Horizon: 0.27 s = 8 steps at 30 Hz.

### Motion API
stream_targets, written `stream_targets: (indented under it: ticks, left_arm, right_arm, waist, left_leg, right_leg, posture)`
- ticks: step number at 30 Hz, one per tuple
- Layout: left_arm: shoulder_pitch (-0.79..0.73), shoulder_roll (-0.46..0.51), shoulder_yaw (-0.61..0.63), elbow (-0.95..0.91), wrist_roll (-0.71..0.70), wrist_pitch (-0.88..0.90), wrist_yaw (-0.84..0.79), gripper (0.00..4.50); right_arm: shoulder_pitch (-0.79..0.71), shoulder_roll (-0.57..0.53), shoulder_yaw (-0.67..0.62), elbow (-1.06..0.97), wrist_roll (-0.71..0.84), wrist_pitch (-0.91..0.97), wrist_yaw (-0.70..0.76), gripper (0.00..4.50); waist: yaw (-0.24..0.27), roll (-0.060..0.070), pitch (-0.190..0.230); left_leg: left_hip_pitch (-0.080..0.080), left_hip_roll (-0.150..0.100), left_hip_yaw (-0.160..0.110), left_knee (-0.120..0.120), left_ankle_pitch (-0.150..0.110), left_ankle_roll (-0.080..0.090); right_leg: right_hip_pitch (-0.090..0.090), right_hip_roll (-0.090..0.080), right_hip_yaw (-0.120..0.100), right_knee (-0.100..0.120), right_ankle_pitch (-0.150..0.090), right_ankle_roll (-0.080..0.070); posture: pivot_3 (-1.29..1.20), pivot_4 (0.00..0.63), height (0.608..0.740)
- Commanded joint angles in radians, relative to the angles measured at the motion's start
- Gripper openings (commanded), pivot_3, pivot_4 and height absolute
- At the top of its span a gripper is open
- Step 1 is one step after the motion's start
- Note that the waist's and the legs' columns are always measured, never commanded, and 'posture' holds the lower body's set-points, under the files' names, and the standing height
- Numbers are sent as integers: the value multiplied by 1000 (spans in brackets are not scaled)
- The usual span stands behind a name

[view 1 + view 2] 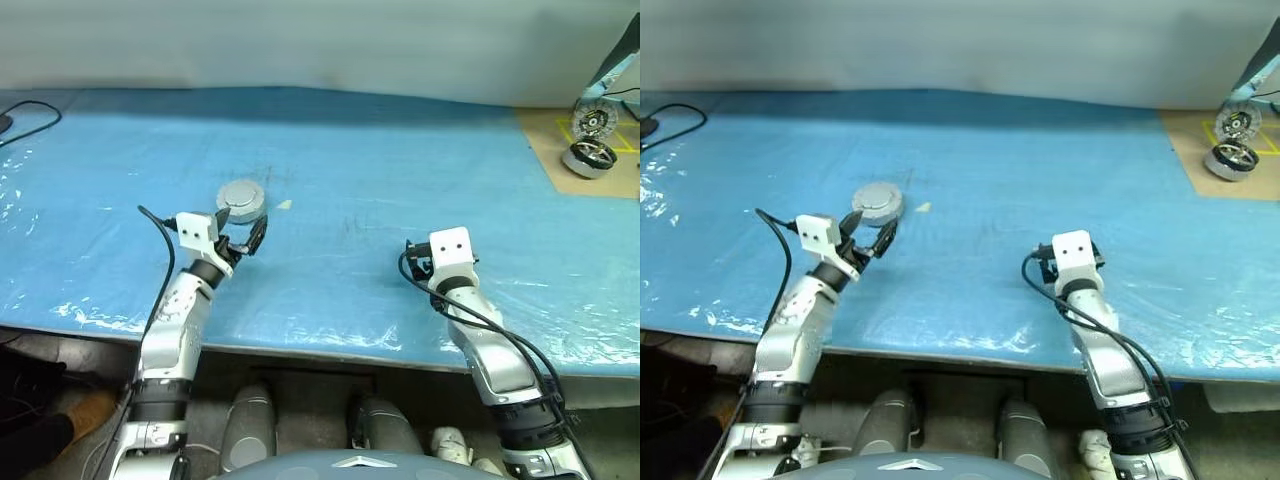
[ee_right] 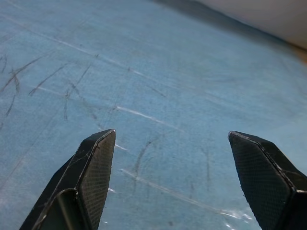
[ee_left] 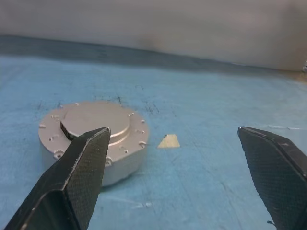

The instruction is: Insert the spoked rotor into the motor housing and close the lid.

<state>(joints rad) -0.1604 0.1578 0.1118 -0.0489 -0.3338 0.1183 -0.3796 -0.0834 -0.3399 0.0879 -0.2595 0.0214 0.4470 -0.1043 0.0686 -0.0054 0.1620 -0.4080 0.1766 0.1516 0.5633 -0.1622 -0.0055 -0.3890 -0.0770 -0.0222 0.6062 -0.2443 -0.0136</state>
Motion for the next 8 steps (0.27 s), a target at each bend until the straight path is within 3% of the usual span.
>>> stream_targets:
  ticks: [1,8]
  left_arm:
    - [12,-14,-28,-172,-17,69,48,4482]
    - [-15,-62,-104,-406,2,261,197,4482]
  right_arm:
    - [-3,29,-30,-60,-35,-17,-7,3976]
    - [-35,66,-30,-36,-70,-18,14,3976]
  waist:
    - [0,0,0]
    - [-1,0,1]
  left_leg:
    - [2,0,0,0,0,0]
    - [3,0,1,0,0,0]
  right_leg:
    - [1,0,0,0,-2,-2]
    - [1,0,2,1,-2,-4]
  posture:
    - [0,150,740]
    - [0,150,740]
